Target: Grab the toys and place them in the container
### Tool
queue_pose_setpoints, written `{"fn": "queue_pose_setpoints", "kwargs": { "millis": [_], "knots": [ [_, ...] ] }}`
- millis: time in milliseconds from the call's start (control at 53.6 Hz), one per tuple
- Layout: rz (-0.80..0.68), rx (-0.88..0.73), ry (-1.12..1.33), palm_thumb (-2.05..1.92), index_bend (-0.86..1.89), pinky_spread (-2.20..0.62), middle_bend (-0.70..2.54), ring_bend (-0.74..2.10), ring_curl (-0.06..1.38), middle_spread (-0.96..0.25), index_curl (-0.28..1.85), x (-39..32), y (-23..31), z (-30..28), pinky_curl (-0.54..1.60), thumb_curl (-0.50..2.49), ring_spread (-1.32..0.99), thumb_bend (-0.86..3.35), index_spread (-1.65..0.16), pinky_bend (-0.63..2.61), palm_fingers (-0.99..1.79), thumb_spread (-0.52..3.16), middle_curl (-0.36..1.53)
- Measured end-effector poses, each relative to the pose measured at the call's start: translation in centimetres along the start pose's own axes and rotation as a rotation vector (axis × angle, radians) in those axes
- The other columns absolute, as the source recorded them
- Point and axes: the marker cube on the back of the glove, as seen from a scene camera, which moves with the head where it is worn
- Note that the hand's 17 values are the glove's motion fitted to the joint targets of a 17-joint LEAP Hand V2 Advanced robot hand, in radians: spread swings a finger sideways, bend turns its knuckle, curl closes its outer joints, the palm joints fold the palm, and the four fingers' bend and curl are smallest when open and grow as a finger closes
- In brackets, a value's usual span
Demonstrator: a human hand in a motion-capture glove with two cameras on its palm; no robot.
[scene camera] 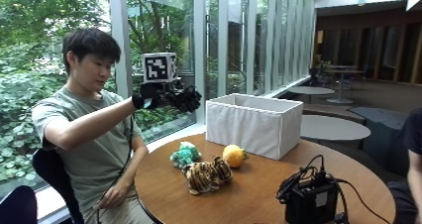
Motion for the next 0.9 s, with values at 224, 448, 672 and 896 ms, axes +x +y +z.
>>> {"fn": "queue_pose_setpoints", "kwargs": {
  "millis": [224,448,672,896],
  "knots": [
    [0.004,-0.043,-0.078,-0.11,0.07,-0.09,0.28,0.65,0.19,-0.03,0.02,0.8,-0.2,1.2,0.25,0.02,-0.13,-0.07,-0.2,0.72,0.2,1.05,0.14],
    [0.001,-0.06,-0.087,-0.12,0.1,-0.1,0.35,0.76,0.24,-0.02,0.06,-0.2,-0.6,0.4,0.3,0.04,-0.15,-0.07,-0.22,0.8,0.1,1.25,0.23],
    [0.053,-0.147,-0.104,-0.13,0.08,-0.1,0.43,0.85,0.28,-0.02,0.08,-2.5,-2.0,1.8,0.34,0.05,-0.16,-0.08,-0.21,0.93,-0.03,1.31,0.3],
    [0.232,-0.303,-0.053,-0.13,0.07,-0.09,0.44,0.86,0.3,-0.01,0.1,-3.4,-6.6,7.2,0.37,0.06,-0.14,-0.08,-0.18,1.02,-0.11,1.29,0.34]
  ]
}}
